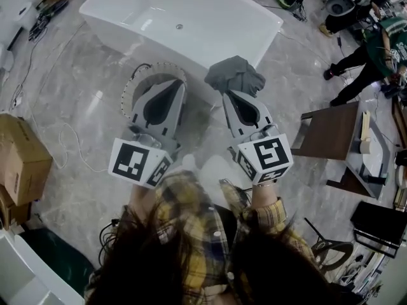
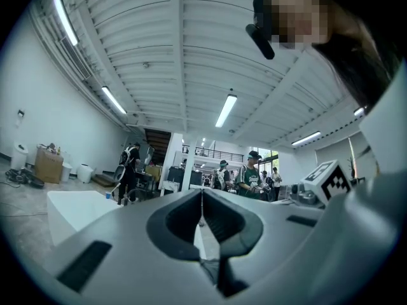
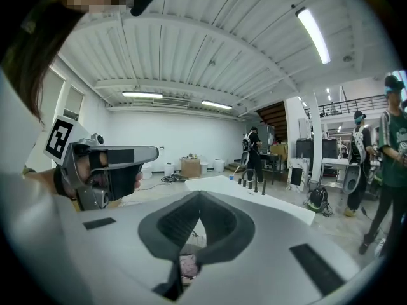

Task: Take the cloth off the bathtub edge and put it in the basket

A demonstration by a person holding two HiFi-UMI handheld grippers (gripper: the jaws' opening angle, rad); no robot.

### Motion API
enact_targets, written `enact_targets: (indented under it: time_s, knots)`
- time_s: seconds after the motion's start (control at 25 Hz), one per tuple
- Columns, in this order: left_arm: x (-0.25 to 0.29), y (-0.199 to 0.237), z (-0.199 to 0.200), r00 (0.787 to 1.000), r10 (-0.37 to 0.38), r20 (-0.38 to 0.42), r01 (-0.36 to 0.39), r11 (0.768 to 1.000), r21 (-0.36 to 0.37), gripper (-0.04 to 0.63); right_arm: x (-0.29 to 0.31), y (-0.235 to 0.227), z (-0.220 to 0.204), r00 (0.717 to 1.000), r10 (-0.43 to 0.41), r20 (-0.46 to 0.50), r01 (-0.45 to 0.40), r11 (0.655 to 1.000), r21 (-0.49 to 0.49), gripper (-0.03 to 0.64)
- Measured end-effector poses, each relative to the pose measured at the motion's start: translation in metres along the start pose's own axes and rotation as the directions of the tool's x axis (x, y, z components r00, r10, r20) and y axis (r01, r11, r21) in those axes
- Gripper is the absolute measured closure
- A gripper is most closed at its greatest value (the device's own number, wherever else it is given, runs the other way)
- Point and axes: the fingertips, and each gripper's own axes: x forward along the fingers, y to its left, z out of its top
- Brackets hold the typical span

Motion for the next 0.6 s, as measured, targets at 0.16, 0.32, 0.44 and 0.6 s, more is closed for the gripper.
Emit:
enact_targets:
  time_s: [0.16, 0.32, 0.44, 0.6]
  knots:
    - [0.005, 0.014, -0.006, 1.0, -0.005, -0.017, 0.004, 1.0, -0.014, 0.577, 0.01, -0.008, -0.006, 0.999, -0.027, -0.026, 0.027, 1.0, 0.013, 0.601]
    - [0.013, 0.025, -0.012, 0.999, 0.007, -0.032, -0.007, 1.0, -0.019, 0.577, 0.022, -0.018, -0.013, 0.998, -0.026, -0.057, 0.027, 1.0, 0.009, 0.601]
    - [0.02, 0.037, -0.013, 0.999, 0.028, -0.035, -0.028, 0.999, -0.015, 0.577, 0.035, -0.028, -0.013, 0.998, -0.019, -0.065, 0.02, 1.0, 0.007, 0.601]
    - [0.036, 0.051, -0.014, 0.998, 0.054, -0.028, -0.055, 0.998, -0.015, 0.577, 0.057, -0.044, -0.012, 0.997, 0.005, -0.072, -0.005, 1.0, -0.003, 0.601]
